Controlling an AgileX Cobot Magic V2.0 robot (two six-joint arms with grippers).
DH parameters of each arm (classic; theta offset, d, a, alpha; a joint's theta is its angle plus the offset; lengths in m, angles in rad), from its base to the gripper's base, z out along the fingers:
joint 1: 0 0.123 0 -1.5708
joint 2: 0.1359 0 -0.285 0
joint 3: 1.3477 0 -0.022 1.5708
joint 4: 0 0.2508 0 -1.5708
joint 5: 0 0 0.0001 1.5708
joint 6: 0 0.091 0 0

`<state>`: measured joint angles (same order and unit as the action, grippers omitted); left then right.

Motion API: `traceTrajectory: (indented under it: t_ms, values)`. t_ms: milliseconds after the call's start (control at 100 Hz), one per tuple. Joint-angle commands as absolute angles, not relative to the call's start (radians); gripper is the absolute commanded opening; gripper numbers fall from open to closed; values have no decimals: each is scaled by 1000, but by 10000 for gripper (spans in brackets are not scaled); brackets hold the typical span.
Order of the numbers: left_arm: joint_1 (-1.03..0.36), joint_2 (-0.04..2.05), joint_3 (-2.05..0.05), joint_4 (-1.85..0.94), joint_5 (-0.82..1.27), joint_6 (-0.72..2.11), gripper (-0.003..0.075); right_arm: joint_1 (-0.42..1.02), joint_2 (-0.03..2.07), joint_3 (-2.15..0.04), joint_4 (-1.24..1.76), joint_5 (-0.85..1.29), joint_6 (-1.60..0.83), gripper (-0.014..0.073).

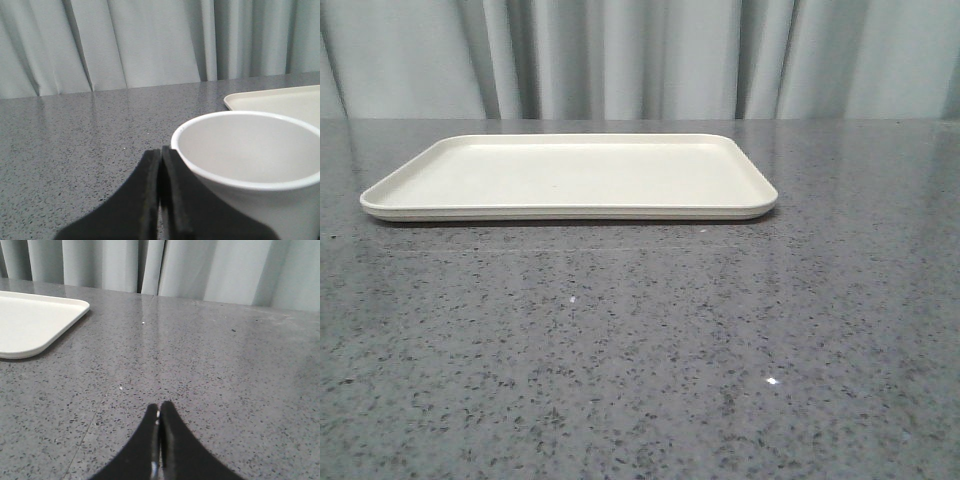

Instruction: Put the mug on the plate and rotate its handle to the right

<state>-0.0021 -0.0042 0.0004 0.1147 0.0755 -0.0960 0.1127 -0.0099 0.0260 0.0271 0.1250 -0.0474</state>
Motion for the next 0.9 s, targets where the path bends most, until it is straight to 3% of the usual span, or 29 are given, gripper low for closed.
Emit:
traceTrajectory:
  t_ms: [0, 890]
  values:
    - [-2, -34, 10, 107, 0, -105, -20, 107, -30, 27, 15, 42, -49, -64]
    - [-2, -34, 6, 107, -6, -105, -20, 107, -30, 27, 15, 6, -49, -64]
